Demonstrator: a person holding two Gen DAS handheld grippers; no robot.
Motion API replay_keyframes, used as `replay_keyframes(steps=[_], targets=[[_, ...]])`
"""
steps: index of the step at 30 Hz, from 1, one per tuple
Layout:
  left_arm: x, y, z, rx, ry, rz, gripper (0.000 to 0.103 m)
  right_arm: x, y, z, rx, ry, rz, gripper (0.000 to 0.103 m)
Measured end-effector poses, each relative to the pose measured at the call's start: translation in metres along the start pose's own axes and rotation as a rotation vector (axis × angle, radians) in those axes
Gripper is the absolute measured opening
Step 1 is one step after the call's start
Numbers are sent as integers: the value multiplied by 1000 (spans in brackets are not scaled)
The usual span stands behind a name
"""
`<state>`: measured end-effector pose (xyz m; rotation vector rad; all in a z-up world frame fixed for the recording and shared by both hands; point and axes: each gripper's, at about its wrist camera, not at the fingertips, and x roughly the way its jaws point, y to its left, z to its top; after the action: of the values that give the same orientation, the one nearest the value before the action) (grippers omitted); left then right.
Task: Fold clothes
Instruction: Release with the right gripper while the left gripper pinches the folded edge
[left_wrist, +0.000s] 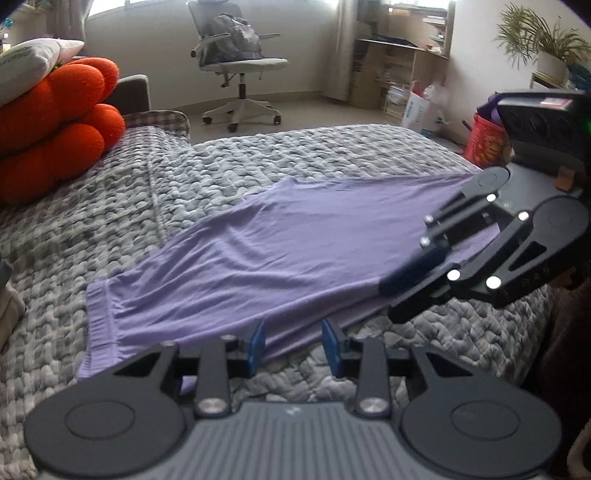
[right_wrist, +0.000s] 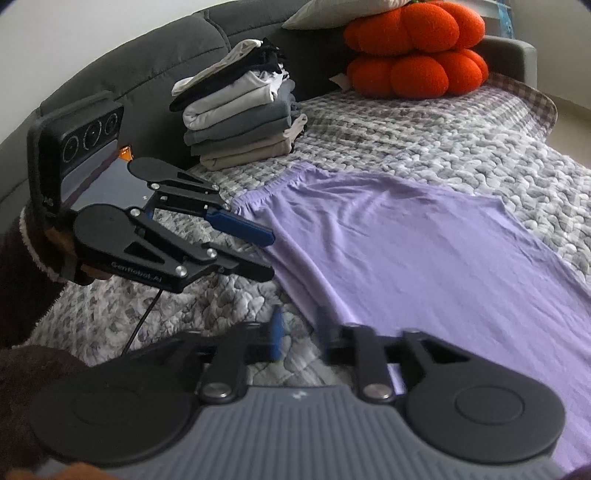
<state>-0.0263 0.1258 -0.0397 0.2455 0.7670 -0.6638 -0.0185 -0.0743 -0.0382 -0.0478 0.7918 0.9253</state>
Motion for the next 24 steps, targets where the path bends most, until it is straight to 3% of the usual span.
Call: replay_keyframes(steps=[7, 13, 18, 21, 24], targets=[[6, 7, -2, -5, 23, -5, 25, 4, -1, 2, -25, -8, -17, 34], [10, 10, -1, -16, 22, -8, 18, 10, -7, 1, -30, 7, -55, 16], [9, 9, 0, -18, 1, 12, 3, 12, 3, -4, -132, 10, -115, 2], [4, 11, 0, -35, -12, 18, 2, 9, 4, -4, -146, -2, -124, 0], [-3, 12, -1, -40, -27, 16, 2, 1, 2, -2, -108, -20, -76, 0]])
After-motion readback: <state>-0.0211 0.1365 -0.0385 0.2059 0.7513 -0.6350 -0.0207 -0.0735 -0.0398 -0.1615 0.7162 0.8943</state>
